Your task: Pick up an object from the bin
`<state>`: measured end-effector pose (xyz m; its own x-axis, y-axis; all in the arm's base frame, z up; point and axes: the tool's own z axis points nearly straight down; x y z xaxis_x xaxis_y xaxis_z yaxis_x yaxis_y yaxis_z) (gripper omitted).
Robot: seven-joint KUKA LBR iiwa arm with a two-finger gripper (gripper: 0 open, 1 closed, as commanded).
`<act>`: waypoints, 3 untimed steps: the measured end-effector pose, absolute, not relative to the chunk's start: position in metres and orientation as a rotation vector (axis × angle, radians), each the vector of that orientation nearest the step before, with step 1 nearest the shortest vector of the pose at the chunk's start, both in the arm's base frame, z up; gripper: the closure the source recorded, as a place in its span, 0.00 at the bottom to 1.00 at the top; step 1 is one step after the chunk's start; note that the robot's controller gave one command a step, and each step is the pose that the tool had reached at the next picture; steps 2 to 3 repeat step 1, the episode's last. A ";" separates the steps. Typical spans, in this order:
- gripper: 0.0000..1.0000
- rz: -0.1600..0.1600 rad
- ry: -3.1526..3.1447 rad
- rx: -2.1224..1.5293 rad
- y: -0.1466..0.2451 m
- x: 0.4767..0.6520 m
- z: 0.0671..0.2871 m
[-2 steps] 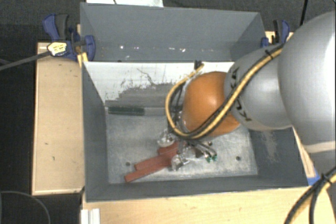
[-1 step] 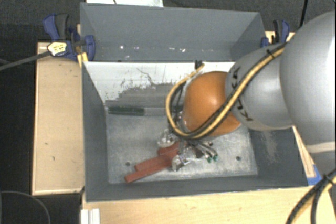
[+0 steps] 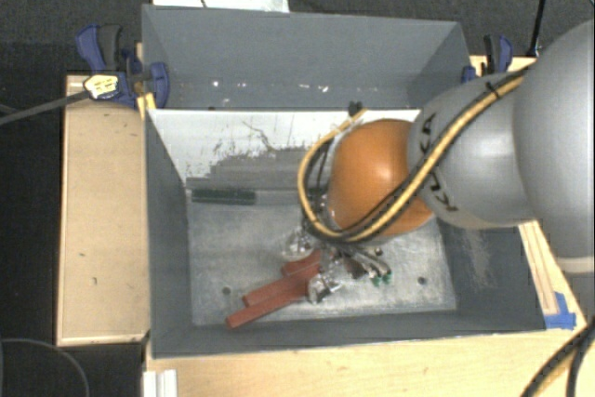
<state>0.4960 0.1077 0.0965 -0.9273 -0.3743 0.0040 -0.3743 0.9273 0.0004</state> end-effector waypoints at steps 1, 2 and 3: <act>1.00 -0.001 -3.080 0.598 0.108 0.496 0.120; 1.00 -0.001 -3.080 0.598 0.108 0.496 0.120; 1.00 -0.001 -3.080 0.598 0.108 0.496 0.120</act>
Offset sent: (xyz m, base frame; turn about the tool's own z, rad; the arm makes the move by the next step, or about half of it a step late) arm 0.0001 -0.0001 0.0346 0.0000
